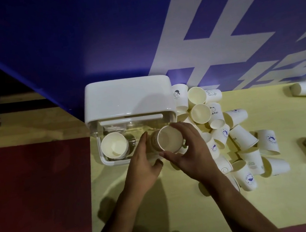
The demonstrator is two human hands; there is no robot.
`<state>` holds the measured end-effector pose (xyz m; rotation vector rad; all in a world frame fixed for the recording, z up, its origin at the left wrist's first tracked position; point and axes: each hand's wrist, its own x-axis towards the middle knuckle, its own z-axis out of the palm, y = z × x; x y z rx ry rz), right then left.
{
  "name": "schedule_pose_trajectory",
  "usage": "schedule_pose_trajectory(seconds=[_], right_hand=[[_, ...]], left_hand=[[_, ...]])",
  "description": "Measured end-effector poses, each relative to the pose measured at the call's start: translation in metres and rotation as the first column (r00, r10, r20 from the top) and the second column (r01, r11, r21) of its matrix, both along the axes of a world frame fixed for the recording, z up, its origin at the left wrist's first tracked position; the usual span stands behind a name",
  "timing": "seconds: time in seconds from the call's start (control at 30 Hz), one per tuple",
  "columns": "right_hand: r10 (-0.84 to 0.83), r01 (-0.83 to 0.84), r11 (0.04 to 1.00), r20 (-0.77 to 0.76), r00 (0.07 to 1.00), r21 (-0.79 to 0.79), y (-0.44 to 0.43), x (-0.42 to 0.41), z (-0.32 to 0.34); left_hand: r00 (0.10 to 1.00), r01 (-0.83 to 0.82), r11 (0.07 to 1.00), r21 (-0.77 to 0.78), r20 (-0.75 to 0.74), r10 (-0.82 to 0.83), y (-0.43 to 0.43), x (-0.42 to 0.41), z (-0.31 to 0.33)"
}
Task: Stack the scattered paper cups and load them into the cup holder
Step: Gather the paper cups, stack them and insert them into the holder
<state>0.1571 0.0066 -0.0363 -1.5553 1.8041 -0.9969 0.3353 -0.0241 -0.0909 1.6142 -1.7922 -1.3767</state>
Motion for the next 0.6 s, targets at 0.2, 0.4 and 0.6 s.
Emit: schedule_pose_trajectory(seconds=[0.2, 0.4, 0.6], right_hand=[[0.030, -0.024, 0.996, -0.080, 0.996, 0.081, -0.011, 0.008, -0.019], [0.086, -0.059, 0.981, -0.140, 0.986, 0.184, -0.012, 0.009, -0.040], [0.120, -0.097, 0.976, -0.110, 0.987, 0.197, -0.014, 0.006, -0.046]], left_hand=[[0.955, -0.152, 0.981, 0.118, -0.238, 0.177, 0.000, 0.002, 0.016], [0.990, -0.070, 0.997, 0.029, -0.117, 0.073, -0.009, -0.006, 0.016], [0.998, -0.069, 0.997, -0.046, -0.011, 0.068, -0.008, -0.007, 0.005]])
